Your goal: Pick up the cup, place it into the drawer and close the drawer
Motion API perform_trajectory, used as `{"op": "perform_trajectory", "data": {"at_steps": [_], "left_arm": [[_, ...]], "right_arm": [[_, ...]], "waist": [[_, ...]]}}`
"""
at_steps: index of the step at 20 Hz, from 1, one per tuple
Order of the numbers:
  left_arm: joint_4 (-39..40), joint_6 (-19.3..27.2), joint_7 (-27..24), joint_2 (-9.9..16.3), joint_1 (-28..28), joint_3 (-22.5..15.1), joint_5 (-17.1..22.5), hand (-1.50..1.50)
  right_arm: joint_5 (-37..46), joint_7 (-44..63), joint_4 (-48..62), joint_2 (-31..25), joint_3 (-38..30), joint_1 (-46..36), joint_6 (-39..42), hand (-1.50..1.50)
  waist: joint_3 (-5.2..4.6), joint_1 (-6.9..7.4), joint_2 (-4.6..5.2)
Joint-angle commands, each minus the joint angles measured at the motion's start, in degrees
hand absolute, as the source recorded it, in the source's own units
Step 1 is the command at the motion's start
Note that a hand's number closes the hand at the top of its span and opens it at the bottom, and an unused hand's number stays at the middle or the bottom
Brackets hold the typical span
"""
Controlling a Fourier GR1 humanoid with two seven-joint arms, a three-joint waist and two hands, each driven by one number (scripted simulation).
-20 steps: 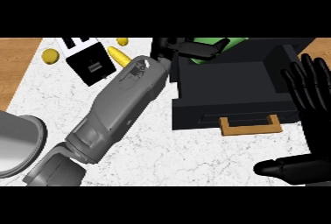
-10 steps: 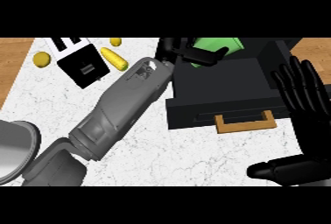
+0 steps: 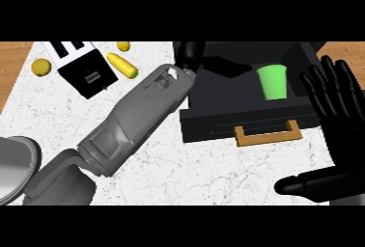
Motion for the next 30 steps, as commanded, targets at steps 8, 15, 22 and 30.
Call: {"op": "perform_trajectory", "data": {"at_steps": [8,15,22,30], "left_arm": [[-4.5,-5.0,-9.2,0.0,0.1,4.5,9.0,-1.5],[-9.1,-9.3,-4.9,5.3,3.1,9.4,10.1,-1.5],[-24.3,-2.9,-2.8,9.5,12.7,10.4,10.5,-1.5],[-45.0,-3.3,2.2,20.1,31.3,10.3,10.9,-1.5]], "right_arm": [[-5.2,2.6,-3.0,1.0,0.4,1.7,0.8,-1.5],[-9.6,4.4,-5.5,-3.4,-3.2,3.9,4.6,1.5],[2.3,0.5,-7.2,-7.4,0.4,9.1,9.9,1.5],[9.1,1.8,-4.2,-10.5,1.5,6.9,10.9,1.5]], "waist": [[-0.09,2.39,-0.68],[-0.11,5.85,-1.63],[-0.14,8.01,-2.33],[-0.1,8.94,-2.15]]}}
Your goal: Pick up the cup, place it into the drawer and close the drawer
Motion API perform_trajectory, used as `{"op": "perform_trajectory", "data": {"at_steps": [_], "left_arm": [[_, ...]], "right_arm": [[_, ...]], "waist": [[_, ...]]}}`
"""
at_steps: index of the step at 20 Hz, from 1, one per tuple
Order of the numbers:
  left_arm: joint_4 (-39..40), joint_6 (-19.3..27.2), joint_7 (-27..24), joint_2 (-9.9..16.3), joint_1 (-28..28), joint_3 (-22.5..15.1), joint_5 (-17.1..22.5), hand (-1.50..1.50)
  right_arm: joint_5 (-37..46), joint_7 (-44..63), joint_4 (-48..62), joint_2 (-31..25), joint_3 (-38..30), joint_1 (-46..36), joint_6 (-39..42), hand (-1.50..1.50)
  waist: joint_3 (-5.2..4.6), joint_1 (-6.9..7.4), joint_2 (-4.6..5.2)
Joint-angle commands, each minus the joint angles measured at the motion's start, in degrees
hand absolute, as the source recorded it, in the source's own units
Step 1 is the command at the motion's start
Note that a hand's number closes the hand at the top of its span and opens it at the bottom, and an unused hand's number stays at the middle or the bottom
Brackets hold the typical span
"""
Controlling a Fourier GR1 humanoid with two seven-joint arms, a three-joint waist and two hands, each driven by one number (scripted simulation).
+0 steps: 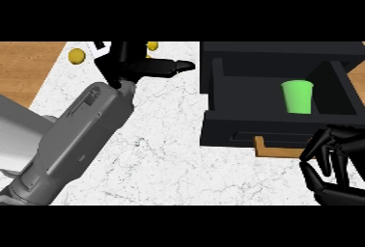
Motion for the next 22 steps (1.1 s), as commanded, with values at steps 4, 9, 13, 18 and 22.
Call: {"op": "perform_trajectory", "data": {"at_steps": [4,9,13,18,22], "left_arm": [[-17.6,-2.4,1.4,9.2,18.7,1.8,0.7,-1.5],[-19.9,-7.4,1.3,12.8,24.4,5.4,2.1,-1.5],[-24.9,-9.2,1.1,14.8,30.0,5.5,2.6,-1.5],[-27.6,-14.2,0.2,18.0,37.6,9.4,4.4,-1.5],[-29.3,-14.6,-0.1,16.8,39.3,11.2,2.3,-1.5]], "right_arm": [[9.2,-1.7,4.8,0.9,2.9,-0.3,-1.2,1.5],[20.7,-11.4,10.4,-2.7,5.8,-0.9,0.5,1.5],[33.7,-16.1,14.0,-5.6,12.0,-2.3,-1.7,1.5],[45.8,-18.9,24.4,-2.4,18.2,-5.4,-10.0,1.5],[49.8,-19.6,35.5,2.4,19.2,-11.6,-14.3,-1.5]], "waist": [[0.02,-0.18,0.32],[0.04,-0.74,0.68],[0.06,0.11,0.68],[0.05,-0.26,0.76],[0.06,-0.98,0.77]]}}
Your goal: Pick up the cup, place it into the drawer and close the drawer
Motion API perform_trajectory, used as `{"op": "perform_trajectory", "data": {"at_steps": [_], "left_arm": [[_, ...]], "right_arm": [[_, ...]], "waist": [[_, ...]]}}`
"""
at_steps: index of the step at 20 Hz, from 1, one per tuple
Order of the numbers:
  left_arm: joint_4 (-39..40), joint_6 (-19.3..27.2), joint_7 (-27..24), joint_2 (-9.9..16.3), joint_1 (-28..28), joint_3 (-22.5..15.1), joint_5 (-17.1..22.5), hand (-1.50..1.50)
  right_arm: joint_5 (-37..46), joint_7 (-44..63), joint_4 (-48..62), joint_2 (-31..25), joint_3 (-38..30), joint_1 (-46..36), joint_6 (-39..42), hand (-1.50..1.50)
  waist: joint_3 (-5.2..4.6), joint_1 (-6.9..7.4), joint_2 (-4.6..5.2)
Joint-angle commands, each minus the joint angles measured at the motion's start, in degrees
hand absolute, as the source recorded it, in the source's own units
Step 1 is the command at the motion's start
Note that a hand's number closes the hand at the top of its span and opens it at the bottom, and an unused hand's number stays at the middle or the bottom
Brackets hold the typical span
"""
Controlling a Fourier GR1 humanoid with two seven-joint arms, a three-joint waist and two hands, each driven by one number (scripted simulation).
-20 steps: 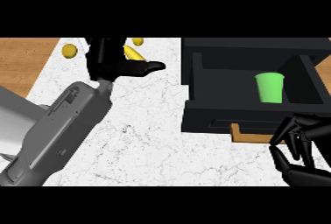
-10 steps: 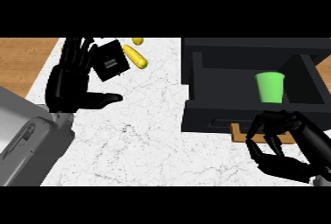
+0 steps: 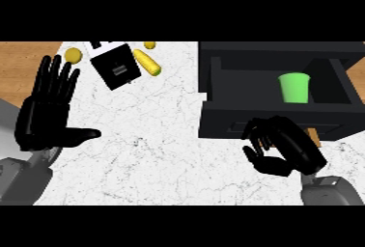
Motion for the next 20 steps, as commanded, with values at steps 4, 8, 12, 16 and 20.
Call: {"op": "perform_trajectory", "data": {"at_steps": [4,8,12,16,20], "left_arm": [[-3.5,-4.4,-0.9,0.2,7.6,3.4,-0.9,-1.5],[1.8,-12.0,-1.7,1.9,7.9,8.4,0.3,-1.5],[-1.0,-14.1,-1.6,1.0,12.0,10.3,-0.9,-1.5],[-1.4,-13.6,1.4,1.0,10.7,12.1,-0.4,-1.5],[2.4,-18.2,-3.4,-1.6,13.0,10.8,-3.3,-1.5]], "right_arm": [[8.4,-5.5,18.8,2.0,0.9,-6.1,-6.1,-1.5],[11.1,-5.3,30.2,5.2,0.2,-13.7,-7.8,-1.5],[11.0,-11.2,40.8,5.1,-3.1,-17.5,-10.1,-1.5],[11.3,-13.8,53.8,7.4,-6.2,-25.8,-13.1,-1.5],[9.4,-17.6,63.0,6.9,-9.8,-32.5,-12.4,-1.5]], "waist": [[0.02,-0.39,0.06],[0.0,-0.47,0.16],[0.02,-0.46,0.1],[0.04,-0.09,0.24],[0.04,0.38,0.5]]}}
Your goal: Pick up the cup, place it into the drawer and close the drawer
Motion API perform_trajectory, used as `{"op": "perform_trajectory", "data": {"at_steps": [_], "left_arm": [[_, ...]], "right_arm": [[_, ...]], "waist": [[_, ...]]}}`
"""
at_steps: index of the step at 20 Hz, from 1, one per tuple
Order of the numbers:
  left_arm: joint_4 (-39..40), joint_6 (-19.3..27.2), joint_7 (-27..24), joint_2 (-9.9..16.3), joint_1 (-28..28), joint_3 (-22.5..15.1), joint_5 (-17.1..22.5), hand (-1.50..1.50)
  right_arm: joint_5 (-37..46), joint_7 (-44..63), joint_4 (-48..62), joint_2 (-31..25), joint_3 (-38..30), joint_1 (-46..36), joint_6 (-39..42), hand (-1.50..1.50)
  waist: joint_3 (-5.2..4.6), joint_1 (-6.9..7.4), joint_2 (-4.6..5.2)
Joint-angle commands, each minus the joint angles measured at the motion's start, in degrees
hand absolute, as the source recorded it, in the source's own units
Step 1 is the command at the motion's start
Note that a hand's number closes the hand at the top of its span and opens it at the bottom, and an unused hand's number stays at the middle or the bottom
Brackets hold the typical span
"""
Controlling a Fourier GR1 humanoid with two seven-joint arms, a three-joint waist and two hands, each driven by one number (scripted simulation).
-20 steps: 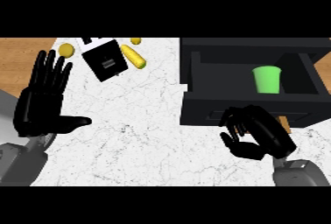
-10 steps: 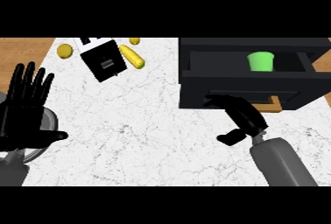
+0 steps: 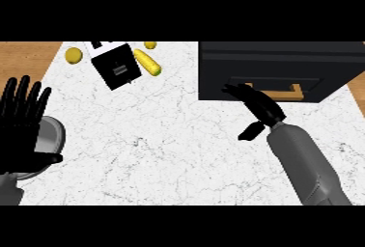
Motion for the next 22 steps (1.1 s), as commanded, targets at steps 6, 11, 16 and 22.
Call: {"op": "perform_trajectory", "data": {"at_steps": [6,11,16,22], "left_arm": [[2.1,-4.6,1.0,-0.1,-1.8,2.1,0.5,-1.5],[3.8,-5.7,0.2,-0.6,-2.6,2.2,-0.2,-1.5],[4.2,-4.7,0.3,-1.7,-3.5,0.9,-2.1,-1.5],[5.3,-4.6,-1.0,-2.2,-3.7,1.4,-3.1,-1.5]], "right_arm": [[-1.7,-5.2,21.0,-4.6,-6.9,-15.4,3.3,-1.5],[-1.0,-6.9,25.8,-6.7,-7.6,-17.7,2.5,-1.5],[-2.2,-8.2,28.2,-9.1,-9.3,-21.1,4.2,-1.5],[-1.7,-8.8,30.2,-9.1,-9.1,-21.3,3.8,-1.5]], "waist": [[0.21,1.48,1.17],[0.24,2.83,1.92],[0.27,3.12,2.01],[0.27,3.39,2.06]]}}
